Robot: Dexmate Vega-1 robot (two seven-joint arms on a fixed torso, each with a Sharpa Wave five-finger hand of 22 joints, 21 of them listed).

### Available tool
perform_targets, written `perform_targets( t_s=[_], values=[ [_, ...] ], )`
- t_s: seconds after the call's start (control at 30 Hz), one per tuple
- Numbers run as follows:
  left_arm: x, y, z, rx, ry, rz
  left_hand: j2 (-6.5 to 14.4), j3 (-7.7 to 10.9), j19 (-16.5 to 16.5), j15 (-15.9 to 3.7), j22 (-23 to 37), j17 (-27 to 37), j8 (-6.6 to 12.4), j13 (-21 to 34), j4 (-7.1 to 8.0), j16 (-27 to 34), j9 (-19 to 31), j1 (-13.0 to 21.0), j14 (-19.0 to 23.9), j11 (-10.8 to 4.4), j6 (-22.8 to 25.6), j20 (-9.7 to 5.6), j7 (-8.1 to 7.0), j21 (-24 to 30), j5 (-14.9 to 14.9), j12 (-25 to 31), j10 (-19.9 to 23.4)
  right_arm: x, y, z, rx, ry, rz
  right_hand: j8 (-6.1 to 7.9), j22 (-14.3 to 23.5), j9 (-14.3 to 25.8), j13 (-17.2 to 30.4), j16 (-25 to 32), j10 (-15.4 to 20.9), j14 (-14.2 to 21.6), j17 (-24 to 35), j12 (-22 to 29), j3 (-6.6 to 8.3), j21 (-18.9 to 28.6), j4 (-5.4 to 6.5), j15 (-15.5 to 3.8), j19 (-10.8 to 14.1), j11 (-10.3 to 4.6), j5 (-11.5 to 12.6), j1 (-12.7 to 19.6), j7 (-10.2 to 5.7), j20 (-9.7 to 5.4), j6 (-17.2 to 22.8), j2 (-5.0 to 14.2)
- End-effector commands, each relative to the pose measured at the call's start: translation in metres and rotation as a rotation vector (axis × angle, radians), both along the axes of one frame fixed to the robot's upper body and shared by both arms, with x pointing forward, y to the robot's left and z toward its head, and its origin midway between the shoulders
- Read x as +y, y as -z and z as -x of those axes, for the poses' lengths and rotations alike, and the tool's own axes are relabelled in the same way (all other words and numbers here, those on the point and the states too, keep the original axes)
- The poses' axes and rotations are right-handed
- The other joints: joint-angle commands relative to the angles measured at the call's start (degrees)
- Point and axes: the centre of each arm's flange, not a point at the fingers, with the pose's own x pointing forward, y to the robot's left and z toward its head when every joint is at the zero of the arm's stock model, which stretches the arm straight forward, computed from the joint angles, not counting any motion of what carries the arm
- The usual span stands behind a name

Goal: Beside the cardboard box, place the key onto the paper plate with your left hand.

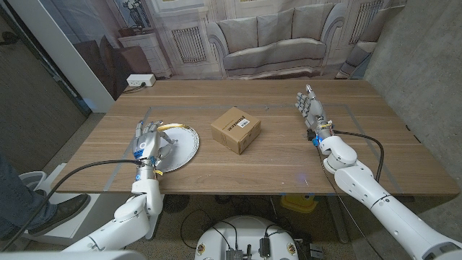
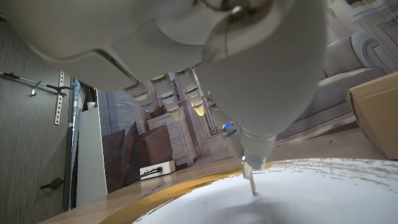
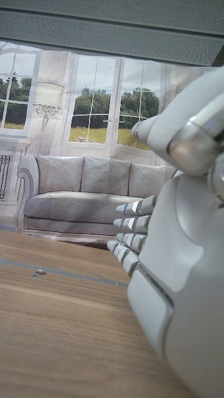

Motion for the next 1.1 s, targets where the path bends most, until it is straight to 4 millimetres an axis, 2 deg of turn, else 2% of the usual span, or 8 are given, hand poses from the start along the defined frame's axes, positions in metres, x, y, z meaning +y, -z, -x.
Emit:
perform_targets(
  t_s=[0.03,0.5,1.1],
  values=[
    [0.0,0.0001,-0.0003,-0.005,-0.009,0.012,-0.1,0.48,-0.42,-6.87,0.1,0.15,-0.1,0.16,-0.27,-0.13,-0.16,0.69,0.11,-0.15,-0.67,0.23,-0.28,-0.13,0.24,-0.22,-0.42,-0.0001,-0.0003,-0.0011,0.001,-0.003,-0.001,0.21,0.14,0.3,0.17,0.1,0.37,0.25,0.15,0.27,-0.08,0.23,-0.23,0.26,0.27,-0.1,-0.05,-0.07,-0.23,0.29,0.38,0.34],
    [0.0011,0.0012,-0.0004,-0.006,-0.01,0.017,0.17,0.78,-0.35,-6.43,0.11,0.1,-1.22,0.13,-0.3,-0.2,-1.02,0.82,-0.02,-0.12,-2.47,0.51,-0.33,-0.08,0.2,-0.37,-1.08,0.0019,0.0003,-0.0014,0.0,-0.004,0.0,0.21,0.14,0.3,0.17,0.1,0.39,0.25,0.15,0.27,-0.09,0.23,-0.29,0.26,0.26,0.04,-0.06,-0.03,-0.24,0.34,0.4,0.42],
    [0.0029,0.0008,-0.0009,0.007,-0.003,0.015,0.02,0.86,-0.47,-6.01,0.14,0.1,-3.7,0.09,-0.14,-0.36,-1.87,0.37,-0.61,-0.04,-6.41,0.56,-0.68,-0.08,0.07,-0.52,-2.3,0.0028,0.0032,0.0008,0.001,0.0,-0.003,0.21,0.15,0.3,0.17,0.1,0.37,0.25,0.16,0.26,-0.18,0.25,-0.35,0.28,0.28,-0.06,-0.1,-0.07,-0.22,0.35,0.42,0.44]
  ],
)
